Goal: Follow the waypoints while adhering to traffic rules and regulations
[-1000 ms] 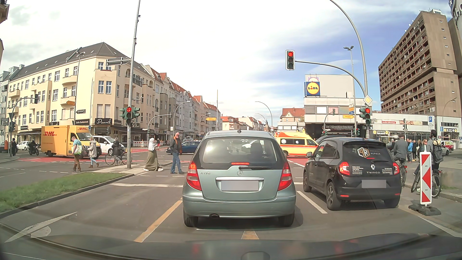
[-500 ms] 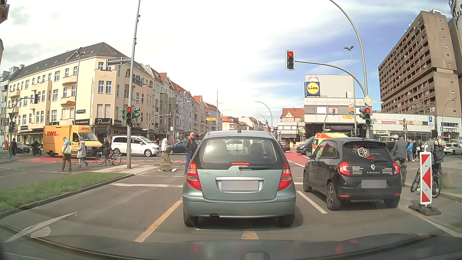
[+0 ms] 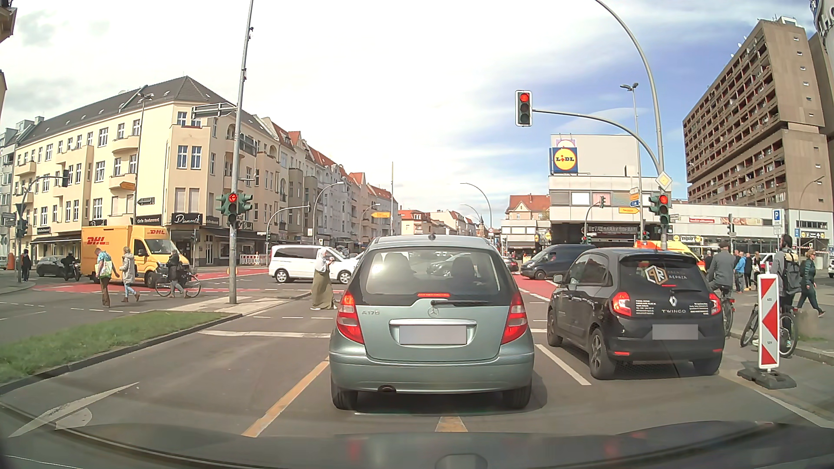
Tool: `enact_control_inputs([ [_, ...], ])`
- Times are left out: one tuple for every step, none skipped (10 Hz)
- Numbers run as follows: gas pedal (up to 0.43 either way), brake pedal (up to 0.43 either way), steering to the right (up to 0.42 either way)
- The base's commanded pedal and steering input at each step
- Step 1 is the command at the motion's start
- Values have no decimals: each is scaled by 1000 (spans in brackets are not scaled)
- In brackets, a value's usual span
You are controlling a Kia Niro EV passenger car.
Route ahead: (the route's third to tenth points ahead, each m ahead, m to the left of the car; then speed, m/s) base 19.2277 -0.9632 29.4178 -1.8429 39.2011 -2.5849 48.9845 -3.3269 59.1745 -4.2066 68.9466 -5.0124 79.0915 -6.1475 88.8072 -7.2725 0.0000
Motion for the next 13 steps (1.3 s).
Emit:
enact_control_inputs([
  [0,396,-2],
  [0,396,-2],
  [0,396,-2],
  [0,396,-2],
  [0,396,-2],
  [0,396,-2],
  [0,396,-3],
  [0,396,-2],
  [0,396,-3],
  [0,396,-3],
  [0,396,-2],
  [0,396,-2],
  [0,396,-2],
])
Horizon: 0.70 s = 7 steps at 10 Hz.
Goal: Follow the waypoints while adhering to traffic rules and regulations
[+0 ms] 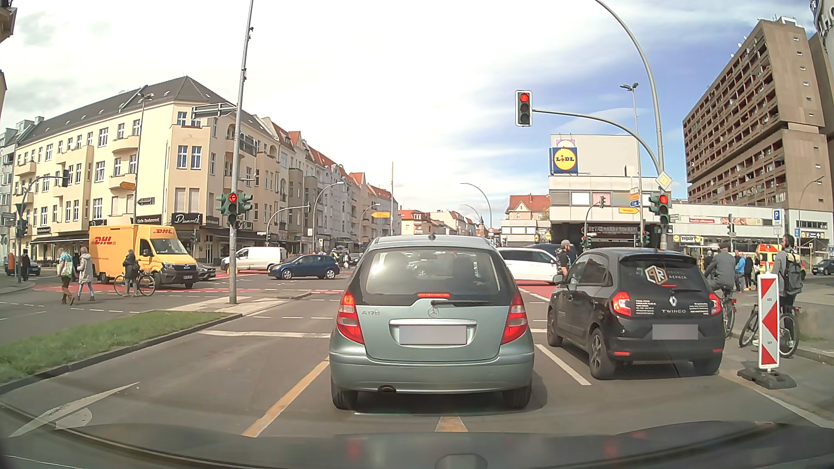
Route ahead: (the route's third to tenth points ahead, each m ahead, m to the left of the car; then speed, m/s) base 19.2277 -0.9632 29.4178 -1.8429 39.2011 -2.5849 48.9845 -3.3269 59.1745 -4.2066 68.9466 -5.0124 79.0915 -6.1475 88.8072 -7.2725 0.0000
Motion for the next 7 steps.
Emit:
enact_control_inputs([
  [0,396,-2],
  [0,396,-2],
  [0,396,-2],
  [0,396,-2],
  [0,396,-2],
  [0,396,-2],
  [0,396,-2],
])
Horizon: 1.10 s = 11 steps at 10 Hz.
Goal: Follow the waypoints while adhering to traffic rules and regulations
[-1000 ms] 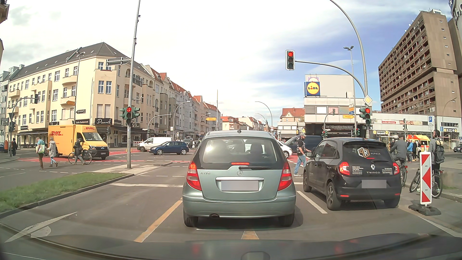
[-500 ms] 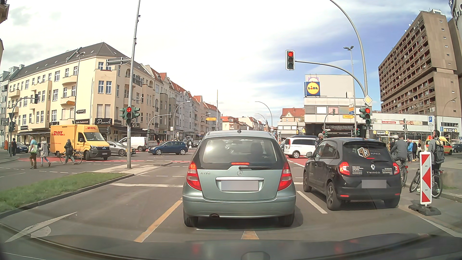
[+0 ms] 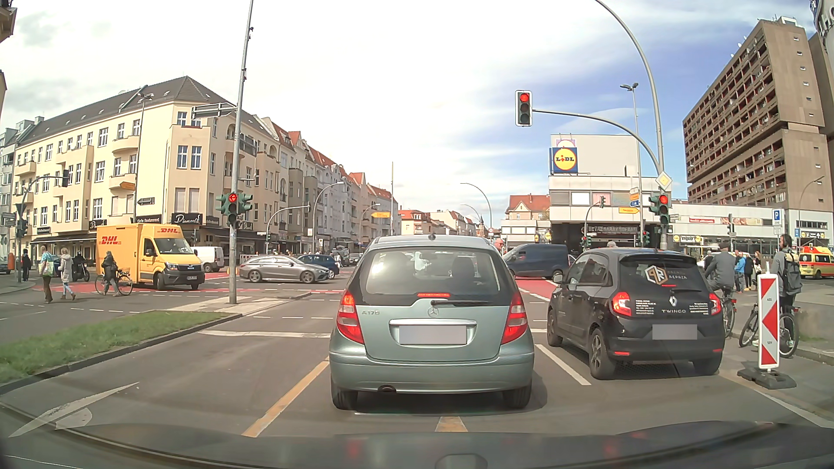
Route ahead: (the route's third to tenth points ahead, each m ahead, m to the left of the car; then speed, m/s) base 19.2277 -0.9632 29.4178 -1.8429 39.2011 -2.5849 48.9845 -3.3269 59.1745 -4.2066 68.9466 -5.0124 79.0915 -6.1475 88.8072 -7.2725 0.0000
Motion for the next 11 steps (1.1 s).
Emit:
enact_control_inputs([
  [0,396,-2],
  [0,396,-3],
  [0,396,-2],
  [0,396,-2],
  [0,396,-3],
  [0,396,-2],
  [0,396,-3],
  [0,396,-2],
  [0,396,-2],
  [0,396,-2],
  [0,396,-2],
])
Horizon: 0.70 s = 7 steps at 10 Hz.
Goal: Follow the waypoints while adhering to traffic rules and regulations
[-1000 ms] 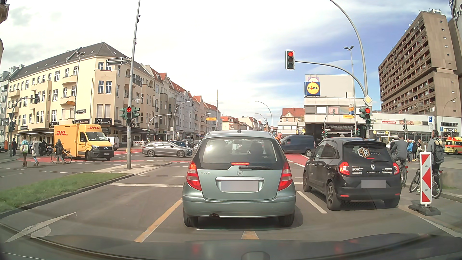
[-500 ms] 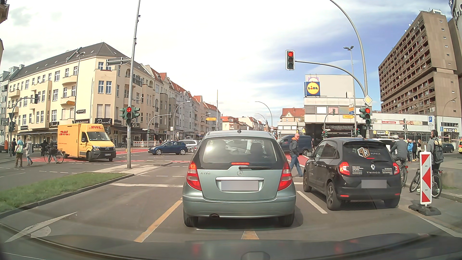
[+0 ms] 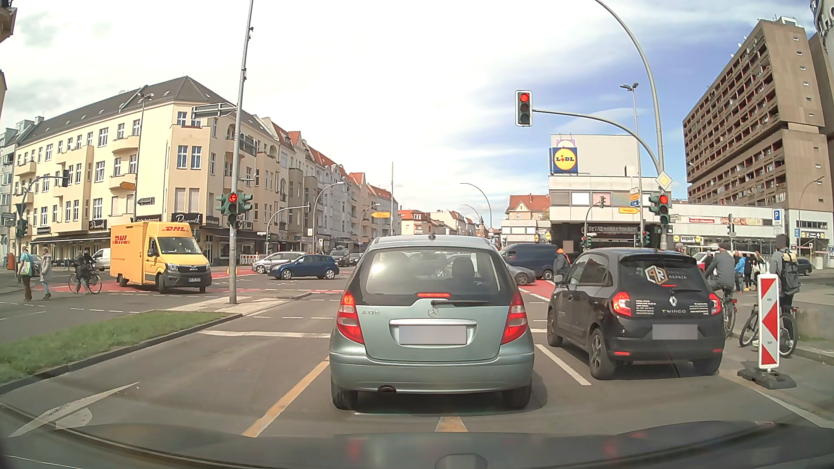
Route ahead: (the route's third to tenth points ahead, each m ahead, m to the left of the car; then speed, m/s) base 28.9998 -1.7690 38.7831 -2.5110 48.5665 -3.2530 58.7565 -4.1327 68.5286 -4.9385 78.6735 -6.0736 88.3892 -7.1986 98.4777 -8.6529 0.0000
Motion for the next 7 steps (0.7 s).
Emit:
enact_control_inputs([
  [0,396,-3],
  [0,396,-2],
  [0,396,-2],
  [0,396,-2],
  [0,396,-2],
  [0,396,-2],
  [0,396,-2],
])
